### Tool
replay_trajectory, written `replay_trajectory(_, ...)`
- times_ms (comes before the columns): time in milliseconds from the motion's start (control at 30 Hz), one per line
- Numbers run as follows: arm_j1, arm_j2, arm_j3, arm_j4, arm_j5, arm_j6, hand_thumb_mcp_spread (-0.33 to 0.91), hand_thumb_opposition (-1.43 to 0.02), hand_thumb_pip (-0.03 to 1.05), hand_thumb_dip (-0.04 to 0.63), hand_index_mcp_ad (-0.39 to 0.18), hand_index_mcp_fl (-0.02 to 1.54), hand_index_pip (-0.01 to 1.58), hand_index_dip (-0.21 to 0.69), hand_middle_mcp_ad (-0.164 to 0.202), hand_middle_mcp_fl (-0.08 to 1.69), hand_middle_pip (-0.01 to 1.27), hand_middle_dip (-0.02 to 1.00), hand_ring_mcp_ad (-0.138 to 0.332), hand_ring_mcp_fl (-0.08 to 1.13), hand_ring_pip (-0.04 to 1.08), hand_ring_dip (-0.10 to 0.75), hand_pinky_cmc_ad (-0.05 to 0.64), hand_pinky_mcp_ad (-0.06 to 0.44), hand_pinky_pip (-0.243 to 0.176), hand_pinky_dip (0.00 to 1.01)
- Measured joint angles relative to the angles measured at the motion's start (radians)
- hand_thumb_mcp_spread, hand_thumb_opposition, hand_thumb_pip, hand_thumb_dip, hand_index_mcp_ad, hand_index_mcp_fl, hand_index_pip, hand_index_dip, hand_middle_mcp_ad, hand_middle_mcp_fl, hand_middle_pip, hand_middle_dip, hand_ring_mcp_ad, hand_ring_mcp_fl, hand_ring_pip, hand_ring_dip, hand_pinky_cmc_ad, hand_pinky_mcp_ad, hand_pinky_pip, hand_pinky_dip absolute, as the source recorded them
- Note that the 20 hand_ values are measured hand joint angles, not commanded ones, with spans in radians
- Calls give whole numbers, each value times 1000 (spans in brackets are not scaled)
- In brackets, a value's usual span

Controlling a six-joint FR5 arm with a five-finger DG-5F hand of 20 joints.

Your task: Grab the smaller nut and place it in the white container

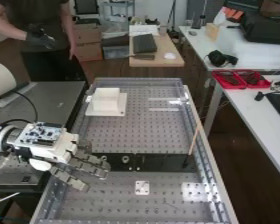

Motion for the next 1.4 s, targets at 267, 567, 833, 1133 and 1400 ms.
replay_trajectory(267, 2, -2, 3, 1, 1, 3, 461, -820, 702, 251, -152, 49, 1562, 194, 80, 147, 129, 229, 115, 0, 94, 96, 380, 295, -61, 387)
replay_trajectory(567, 3, -2, 1, 0, 4, 3, 456, -820, 702, 251, -152, 51, 1562, 194, 80, 148, 129, 229, 115, 0, 94, 96, 380, 295, -61, 401)
replay_trajectory(833, 3, 3, -7, 5, 9, 4, 456, -820, 721, 251, -152, 37, 1562, 194, 80, 148, 129, 229, 115, 0, 94, 96, 379, 295, -61, 431)
replay_trajectory(1133, 2, -7, -12, 23, 15, 8, 436, -822, 723, 251, -152, 35, 1562, 194, 84, 134, 129, 229, 115, 0, 98, 96, 379, 295, -61, 461)
replay_trajectory(1400, 4, -11, -14, 27, 16, 14, 426, -822, 723, 251, -147, 35, 1560, 194, 80, 134, 129, 229, 115, 0, 101, 96, 379, 295, -61, 463)
